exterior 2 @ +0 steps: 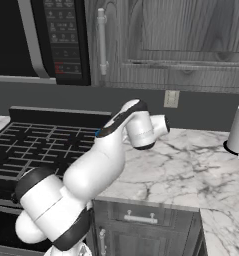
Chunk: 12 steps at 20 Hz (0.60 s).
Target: Collect the paprika, mayonnaise, and shaker from the cabinet and place them next to the stove.
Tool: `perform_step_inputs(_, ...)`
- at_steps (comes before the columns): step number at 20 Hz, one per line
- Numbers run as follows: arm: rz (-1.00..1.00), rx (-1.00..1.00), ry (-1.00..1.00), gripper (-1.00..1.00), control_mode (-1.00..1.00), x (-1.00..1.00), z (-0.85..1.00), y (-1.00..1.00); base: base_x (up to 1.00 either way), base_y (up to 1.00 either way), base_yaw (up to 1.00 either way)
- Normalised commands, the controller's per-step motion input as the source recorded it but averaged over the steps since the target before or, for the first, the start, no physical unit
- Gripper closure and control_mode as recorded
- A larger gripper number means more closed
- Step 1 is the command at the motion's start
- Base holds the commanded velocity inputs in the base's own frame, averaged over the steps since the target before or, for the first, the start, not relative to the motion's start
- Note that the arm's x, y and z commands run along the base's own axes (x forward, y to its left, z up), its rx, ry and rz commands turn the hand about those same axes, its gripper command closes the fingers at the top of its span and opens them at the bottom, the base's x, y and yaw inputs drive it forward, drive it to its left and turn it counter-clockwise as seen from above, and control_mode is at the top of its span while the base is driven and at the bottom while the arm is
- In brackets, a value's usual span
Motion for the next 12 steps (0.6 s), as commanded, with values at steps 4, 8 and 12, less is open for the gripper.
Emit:
perform_step_inputs(4, 0.00, 0.00, 0.00, 1.00, -1.00, 0.61, -0.30, -0.05, 0.00, 0.00, 0.00)
perform_step_inputs(8, 0.00, 0.00, 0.00, 1.00, -1.00, 0.51, -0.37, -0.07, 0.00, 0.00, 0.00)
perform_step_inputs(12, 0.00, 0.00, 0.00, 1.00, -1.00, 0.47, -0.41, -0.08, 0.00, 0.00, 0.00)
